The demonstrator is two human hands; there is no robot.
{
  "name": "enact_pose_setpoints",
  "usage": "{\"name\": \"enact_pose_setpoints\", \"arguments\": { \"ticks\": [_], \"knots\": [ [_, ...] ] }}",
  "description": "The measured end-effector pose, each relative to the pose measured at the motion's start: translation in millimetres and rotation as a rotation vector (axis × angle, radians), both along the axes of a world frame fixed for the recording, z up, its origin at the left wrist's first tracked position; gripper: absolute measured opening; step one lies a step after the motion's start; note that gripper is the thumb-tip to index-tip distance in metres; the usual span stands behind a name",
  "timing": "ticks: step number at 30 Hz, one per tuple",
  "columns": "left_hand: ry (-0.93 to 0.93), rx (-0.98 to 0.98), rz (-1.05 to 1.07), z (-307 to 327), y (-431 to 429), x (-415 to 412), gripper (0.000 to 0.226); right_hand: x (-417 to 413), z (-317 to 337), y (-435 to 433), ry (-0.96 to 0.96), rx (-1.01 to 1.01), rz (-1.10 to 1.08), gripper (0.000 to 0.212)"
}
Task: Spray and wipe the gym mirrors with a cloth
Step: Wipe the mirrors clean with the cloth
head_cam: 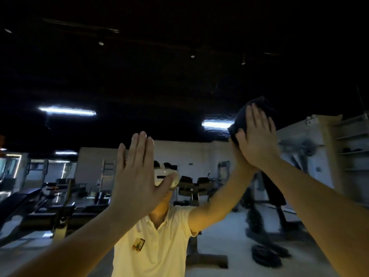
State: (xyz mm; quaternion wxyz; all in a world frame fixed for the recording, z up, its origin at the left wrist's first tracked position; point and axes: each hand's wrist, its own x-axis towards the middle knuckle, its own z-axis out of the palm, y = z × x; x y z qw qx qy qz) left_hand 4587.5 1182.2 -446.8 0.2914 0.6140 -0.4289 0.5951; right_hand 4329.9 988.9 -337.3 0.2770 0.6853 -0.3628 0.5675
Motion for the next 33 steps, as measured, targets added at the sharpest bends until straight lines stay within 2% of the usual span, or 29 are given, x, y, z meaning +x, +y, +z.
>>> {"name": "enact_pose_setpoints", "arguments": {
  "ticks": [5, 8, 10, 18, 20, 22, 25, 28, 33],
  "knots": [
    [0.007, -0.010, 0.022, -1.1, -1.1, 0.2, 0.099, -39.5, -31.6, -36.5, -0.243, 0.117, 0.023, 0.081],
    [0.022, -0.009, 0.070, -0.7, 2.4, -2.8, 0.099, -27.8, -36.7, -29.0, -0.388, 0.222, 0.052, 0.080],
    [0.026, -0.018, 0.066, -3.4, 4.3, -6.3, 0.097, -6.7, -35.4, -13.6, -0.406, 0.241, 0.060, 0.080],
    [0.037, -0.013, -0.019, -42.1, 19.4, -11.7, 0.086, 82.7, -53.1, 68.0, -0.065, 0.022, 0.078, 0.079],
    [0.076, -0.019, -0.039, -49.4, 23.9, -11.9, 0.084, 104.4, -72.8, 87.3, 0.087, -0.115, 0.117, 0.078],
    [0.120, -0.015, -0.047, -56.3, 26.4, -14.6, 0.082, 119.6, -96.7, 99.2, 0.319, -0.264, 0.160, 0.077],
    [0.140, -0.011, -0.068, -65.2, 25.7, -21.4, 0.085, 109.5, -112.7, 93.0, 0.540, -0.375, 0.188, 0.076],
    [0.088, 0.016, -0.059, -73.1, 19.1, -30.4, 0.088, 74.5, -106.2, 67.6, 0.545, -0.368, 0.121, 0.075],
    [0.144, 0.065, 0.038, -79.2, 1.1, -47.0, 0.104, -1.7, -96.0, 10.1, 0.271, -0.132, 0.045, 0.075]
  ]
}}
